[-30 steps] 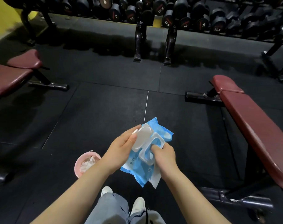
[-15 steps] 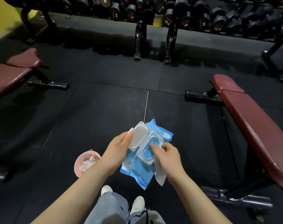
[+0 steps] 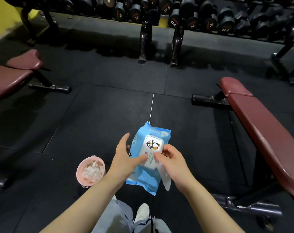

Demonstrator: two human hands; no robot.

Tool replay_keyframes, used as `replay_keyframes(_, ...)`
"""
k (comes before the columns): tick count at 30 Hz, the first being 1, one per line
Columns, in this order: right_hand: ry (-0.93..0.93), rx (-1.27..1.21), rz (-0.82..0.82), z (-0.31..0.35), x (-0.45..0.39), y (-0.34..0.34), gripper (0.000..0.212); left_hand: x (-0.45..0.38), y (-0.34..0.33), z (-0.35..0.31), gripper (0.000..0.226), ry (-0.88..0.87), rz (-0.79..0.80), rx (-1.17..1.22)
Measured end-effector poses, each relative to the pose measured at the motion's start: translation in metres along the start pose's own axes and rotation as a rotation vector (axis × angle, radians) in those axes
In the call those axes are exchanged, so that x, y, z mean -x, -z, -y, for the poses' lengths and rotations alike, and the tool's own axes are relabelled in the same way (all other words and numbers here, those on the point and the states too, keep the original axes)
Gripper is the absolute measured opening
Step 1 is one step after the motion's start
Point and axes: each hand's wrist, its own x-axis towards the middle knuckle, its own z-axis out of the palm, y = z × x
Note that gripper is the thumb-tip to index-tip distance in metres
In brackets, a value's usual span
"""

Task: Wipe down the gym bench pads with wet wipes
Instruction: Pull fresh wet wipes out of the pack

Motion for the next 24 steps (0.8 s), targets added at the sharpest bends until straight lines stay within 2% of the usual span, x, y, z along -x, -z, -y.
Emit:
replay_keyframes(2, 0.033, 0.016, 0.034, 0.001, 0.002, 0.002, 0.007, -0.006, 0.005, 0.000, 0.108, 0.149, 0.118, 0.209)
replay_keyframes(3, 0.050, 0.035, 0.052, 0.002, 0.003, 0.003, 0.009, -0.008, 0.009, 0.001, 0.096, 0.179, 0.203, 0.297)
replay_keyframes(5, 0.068, 0.077, 0.084, 0.004, 0.004, 0.002, 0.010, -0.010, 0.014, 0.001, 0.076, 0.180, 0.317, 0.325)
replay_keyframes(7, 0.067, 0.104, 0.078, 0.003, 0.005, 0.002, 0.006, -0.010, 0.014, 0.002, 0.069, 0.172, 0.319, 0.343)
replay_keyframes(10, 0.044, 0.073, 0.036, 0.000, 0.008, 0.001, 0.007, -0.012, 0.016, 0.002, 0.070, 0.147, 0.303, 0.379)
replay_keyframes(12, 0.028, 0.042, -0.046, -0.002, 0.008, 0.000, 0.023, -0.013, 0.016, 0.001, 0.064, 0.122, 0.320, 0.380)
replay_keyframes(14, -0.027, 0.154, -0.128, -0.005, 0.004, 0.003, 0.053, -0.012, 0.015, 0.000, 0.054, 0.117, 0.318, 0.396)
replay_keyframes(16, -0.155, 0.106, -0.024, -0.004, 0.000, 0.009, 0.083, -0.011, 0.014, -0.001, 0.053, 0.128, 0.327, 0.441)
replay_keyframes(17, -0.215, 0.015, 0.070, -0.004, -0.002, 0.012, 0.084, -0.010, 0.014, -0.002, 0.054, 0.136, 0.339, 0.459)
replay_keyframes(19, -0.261, -0.055, 0.204, -0.004, -0.005, 0.017, 0.069, -0.009, 0.013, -0.003, 0.056, 0.156, 0.367, 0.480)
replay_keyframes(21, -0.235, -0.027, 0.191, -0.008, -0.008, 0.020, 0.058, -0.009, 0.011, -0.003, 0.055, 0.146, 0.395, 0.473)
replay_keyframes(24, -0.203, -0.015, 0.135, -0.013, -0.014, 0.022, 0.058, -0.010, 0.007, -0.004, 0.058, 0.117, 0.397, 0.415)
